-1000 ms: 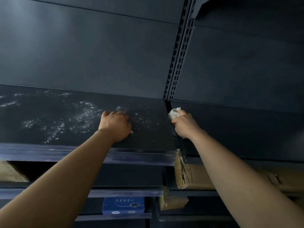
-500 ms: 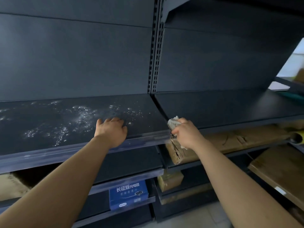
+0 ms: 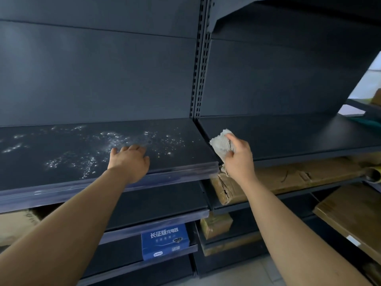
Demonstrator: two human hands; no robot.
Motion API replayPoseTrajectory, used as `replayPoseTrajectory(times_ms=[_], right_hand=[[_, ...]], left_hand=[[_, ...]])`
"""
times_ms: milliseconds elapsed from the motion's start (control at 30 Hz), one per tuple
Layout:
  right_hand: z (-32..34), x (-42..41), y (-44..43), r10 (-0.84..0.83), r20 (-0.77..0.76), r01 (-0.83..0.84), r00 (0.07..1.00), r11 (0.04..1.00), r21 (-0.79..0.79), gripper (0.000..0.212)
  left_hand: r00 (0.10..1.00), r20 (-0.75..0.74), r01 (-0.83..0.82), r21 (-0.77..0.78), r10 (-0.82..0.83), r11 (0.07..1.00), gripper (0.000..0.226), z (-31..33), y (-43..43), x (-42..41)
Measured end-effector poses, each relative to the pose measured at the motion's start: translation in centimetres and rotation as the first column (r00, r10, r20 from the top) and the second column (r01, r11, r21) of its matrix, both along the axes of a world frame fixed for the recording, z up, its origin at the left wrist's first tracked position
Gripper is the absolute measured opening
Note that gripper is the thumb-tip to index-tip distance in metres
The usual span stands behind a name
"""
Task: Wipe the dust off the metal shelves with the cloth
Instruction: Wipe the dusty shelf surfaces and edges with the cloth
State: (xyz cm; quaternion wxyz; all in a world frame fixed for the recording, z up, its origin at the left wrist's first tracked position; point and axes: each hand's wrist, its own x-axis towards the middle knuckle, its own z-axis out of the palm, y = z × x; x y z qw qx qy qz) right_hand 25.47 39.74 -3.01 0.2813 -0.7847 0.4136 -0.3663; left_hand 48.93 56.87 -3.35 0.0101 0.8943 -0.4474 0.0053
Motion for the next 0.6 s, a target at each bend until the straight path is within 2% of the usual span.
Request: replayPoseTrajectory(times_ms=[100, 167, 233, 333, 433, 533, 600], right_hand=[[0.2, 3.5, 0.1, 0.044, -0.029, -0.042, 0.999, 0.997, 0.072, 0.046], [-0.3, 5.5, 0.1, 0.069, -0.198, -0.051, 0.978, 0.994, 0.092, 0.038], [-0.4, 6.8, 0.2, 0.046, -0.397, -0.013, 0.917, 0.996, 0.084, 0.039], [-0.5, 8.7, 1.4, 0.014, -0.531, -0.002, 0.847, 1.0, 0.024, 0.043], [-0.7, 11.4, 4.2, 0.051, -0.577, -0.088, 0.815, 0.995, -0.037, 0.042], [-0.9, 14.1, 7.6, 0.162, -0.553, -0.181, 0.818, 0.983, 0.02, 0.048], [-0.9, 15.4, 9.2, 0.276, -0.482, -0.279, 0.831, 0.958, 0.068, 0.052]], left_hand=[[0.998, 0.005, -0.066, -0.004, 0.066, 0.998, 0.046, -0.1, 1.9, 1.6], [0.993, 0.002, -0.115, -0.032, 0.115, 0.993, 0.045, -0.1, 3.3, 2.8], [0.988, -0.021, -0.155, -0.058, 0.154, 0.986, 0.043, -0.3, 4.5, 3.8], [0.98, -0.071, -0.193, -0.067, 0.188, 0.979, 0.039, -0.8, 5.8, 4.7], [0.978, -0.104, -0.19, -0.079, 0.181, 0.979, 0.042, -1.2, 6.3, 5.0], [0.979, -0.111, -0.178, -0.067, 0.17, 0.982, 0.042, -1.1, 6.4, 5.2], [0.981, -0.119, -0.165, -0.075, 0.155, 0.983, 0.043, -1.2, 6.6, 5.4]])
